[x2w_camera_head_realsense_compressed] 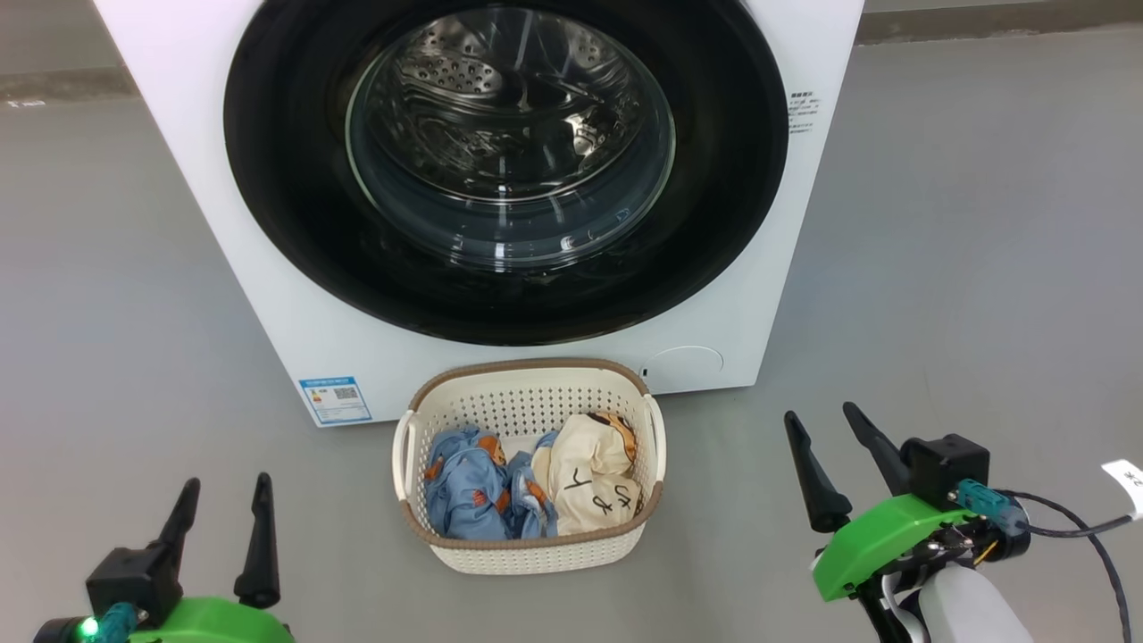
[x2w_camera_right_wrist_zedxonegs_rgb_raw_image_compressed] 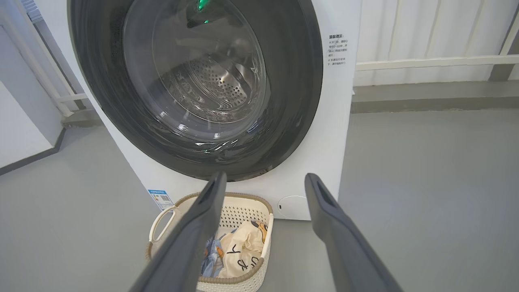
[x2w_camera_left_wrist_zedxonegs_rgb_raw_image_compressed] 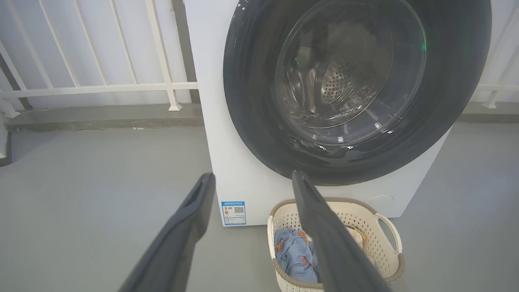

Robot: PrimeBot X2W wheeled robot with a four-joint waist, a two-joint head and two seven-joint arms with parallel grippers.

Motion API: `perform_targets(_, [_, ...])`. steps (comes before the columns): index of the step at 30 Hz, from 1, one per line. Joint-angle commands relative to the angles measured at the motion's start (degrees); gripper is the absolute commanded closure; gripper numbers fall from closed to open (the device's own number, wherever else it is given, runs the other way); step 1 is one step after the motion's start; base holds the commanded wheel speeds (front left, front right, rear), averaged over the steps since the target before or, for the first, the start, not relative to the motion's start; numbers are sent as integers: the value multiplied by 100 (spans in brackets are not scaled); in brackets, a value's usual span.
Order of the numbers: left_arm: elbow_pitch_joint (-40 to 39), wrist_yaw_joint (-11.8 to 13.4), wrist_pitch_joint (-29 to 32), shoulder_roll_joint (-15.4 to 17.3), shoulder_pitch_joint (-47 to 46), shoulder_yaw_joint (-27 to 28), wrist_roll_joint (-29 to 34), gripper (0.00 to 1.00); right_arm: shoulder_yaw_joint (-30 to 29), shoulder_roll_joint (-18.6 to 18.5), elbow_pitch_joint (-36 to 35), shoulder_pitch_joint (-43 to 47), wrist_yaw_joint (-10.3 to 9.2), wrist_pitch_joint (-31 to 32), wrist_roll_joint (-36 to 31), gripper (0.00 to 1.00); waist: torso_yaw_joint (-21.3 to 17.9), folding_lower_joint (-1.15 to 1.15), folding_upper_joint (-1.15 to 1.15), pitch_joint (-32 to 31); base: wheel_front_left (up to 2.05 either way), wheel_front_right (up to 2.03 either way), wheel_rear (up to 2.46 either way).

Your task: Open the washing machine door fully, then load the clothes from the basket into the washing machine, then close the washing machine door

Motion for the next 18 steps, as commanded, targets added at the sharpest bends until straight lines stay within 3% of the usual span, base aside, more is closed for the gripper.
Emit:
perform_targets(1, [-59,-14,-107,173,-279,220,270,0,164,-5,-75,-259,8,-112,-302,0,5,0,0,-9,0,0,0])
perform_targets(18, [133,48,-152,69,-305,453,414,0,47,-6,-8,-204,8,-146,-524,0,-5,0,0,-77,0,0,0])
